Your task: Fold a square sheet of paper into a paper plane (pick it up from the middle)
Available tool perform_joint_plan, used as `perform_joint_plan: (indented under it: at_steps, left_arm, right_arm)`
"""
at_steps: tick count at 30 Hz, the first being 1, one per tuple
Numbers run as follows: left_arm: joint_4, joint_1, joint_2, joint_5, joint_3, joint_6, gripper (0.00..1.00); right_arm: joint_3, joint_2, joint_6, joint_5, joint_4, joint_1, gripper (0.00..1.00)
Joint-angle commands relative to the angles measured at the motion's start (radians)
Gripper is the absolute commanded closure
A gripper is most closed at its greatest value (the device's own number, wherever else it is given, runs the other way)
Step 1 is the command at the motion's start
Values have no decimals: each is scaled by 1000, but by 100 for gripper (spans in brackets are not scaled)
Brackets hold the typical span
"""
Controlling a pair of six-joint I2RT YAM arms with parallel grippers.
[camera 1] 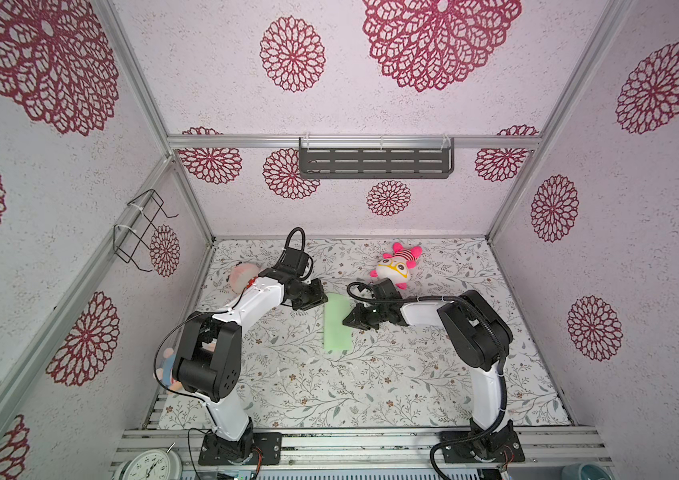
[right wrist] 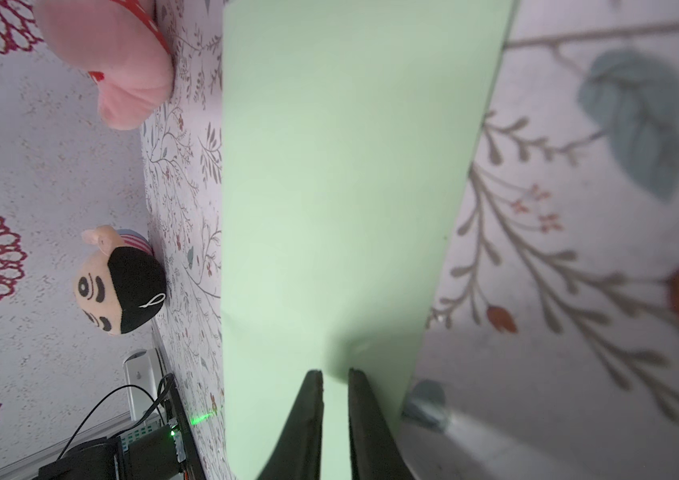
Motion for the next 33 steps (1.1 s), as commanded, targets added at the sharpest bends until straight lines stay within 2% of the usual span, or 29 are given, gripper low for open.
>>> perform_joint_plan:
  at_steps: [1, 8, 12, 24, 27, 33]
  left_arm:
    - [152, -9, 55, 132, -63, -78, 80]
    - [83, -16, 156, 94, -48, -23, 93]
    - [27, -13, 190, 48, -43, 22, 95]
    - [-221, -10, 220, -305, -17, 207, 100]
    - [-240, -11, 146, -283, 3, 203, 100]
    - [-110, -25, 49, -82, -14, 105, 100]
  right_arm:
    - [-27, 75, -22, 143, -174, 3, 82]
    - [-28, 78, -18, 148, -178, 4, 83]
    - [-31, 79, -17, 153, -182, 3, 83]
    - [-31, 83, -24, 186, -212, 3, 83]
    - [-33, 80, -25, 185, -211, 3, 83]
    - [-36, 79, -18, 176, -198, 4, 83]
